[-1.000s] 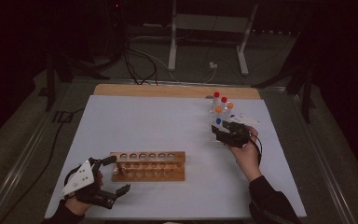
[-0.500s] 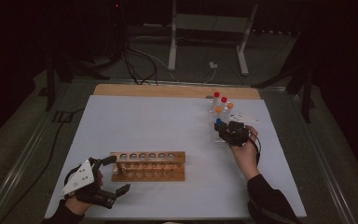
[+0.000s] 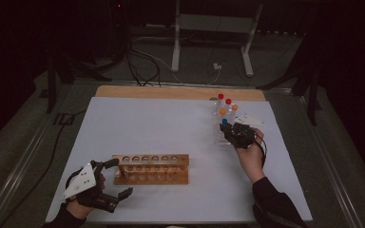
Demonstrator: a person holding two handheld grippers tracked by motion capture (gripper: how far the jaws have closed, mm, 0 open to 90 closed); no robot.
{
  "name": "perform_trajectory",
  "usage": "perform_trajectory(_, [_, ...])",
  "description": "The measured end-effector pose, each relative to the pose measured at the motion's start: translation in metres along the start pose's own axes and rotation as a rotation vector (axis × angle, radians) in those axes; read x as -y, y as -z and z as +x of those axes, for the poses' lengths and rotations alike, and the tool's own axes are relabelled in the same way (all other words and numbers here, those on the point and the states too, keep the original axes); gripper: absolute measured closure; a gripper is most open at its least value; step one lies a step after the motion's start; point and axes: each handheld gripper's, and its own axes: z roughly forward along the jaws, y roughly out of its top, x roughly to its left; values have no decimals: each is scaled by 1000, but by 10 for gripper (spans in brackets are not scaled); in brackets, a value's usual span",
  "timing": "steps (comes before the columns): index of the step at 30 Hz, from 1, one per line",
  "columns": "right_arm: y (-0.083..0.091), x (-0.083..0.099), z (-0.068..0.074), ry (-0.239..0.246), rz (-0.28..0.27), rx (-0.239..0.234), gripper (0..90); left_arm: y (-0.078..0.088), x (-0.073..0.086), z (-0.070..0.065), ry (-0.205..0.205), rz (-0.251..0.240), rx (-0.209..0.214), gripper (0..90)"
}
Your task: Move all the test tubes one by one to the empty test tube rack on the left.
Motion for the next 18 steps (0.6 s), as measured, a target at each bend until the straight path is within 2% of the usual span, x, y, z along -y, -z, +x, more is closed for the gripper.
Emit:
perform_trajectory(9, [12,-8,-1,7,-41,3,766,0,0,-1,-3,5,-5,5])
perform_trajectory(14, [18,-13,0,35,-70,10,766,-1,-1,0,-4,9,-2,5])
perform_trajectory(18, [21,-14,1,39,-76,14,766,-1,-2,-1,-1,6,3,6])
